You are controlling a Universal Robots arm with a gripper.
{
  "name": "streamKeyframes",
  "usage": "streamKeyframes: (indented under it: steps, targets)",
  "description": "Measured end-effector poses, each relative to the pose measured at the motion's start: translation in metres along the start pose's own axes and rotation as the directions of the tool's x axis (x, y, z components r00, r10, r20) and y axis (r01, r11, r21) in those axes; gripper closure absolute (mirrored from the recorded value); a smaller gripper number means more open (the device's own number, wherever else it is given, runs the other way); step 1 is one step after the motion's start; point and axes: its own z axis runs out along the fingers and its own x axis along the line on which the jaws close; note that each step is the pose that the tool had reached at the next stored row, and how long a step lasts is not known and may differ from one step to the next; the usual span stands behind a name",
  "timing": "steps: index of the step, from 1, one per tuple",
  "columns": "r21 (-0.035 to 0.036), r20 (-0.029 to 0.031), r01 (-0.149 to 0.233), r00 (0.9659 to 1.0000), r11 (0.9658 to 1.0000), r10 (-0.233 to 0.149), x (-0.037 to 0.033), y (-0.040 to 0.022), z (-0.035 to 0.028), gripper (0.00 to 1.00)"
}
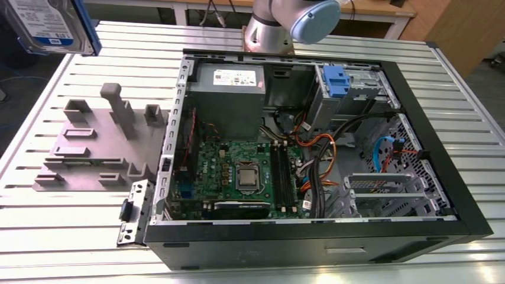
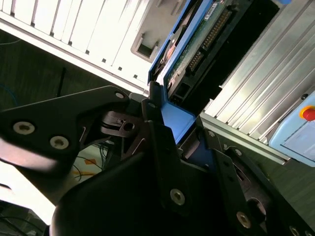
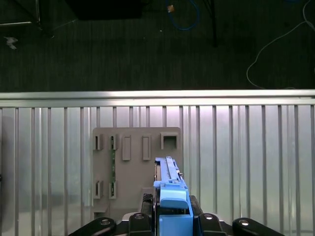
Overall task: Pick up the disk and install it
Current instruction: 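Pick up the disk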
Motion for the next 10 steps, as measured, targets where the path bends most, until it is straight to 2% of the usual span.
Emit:
streamKeyframes:
  steps: [10]
  targets:
    - [0.0, -0.0011, 0.0, 1.0, 1.0, 0.0, 0.0003, 0.0, 0.0, 0.64]
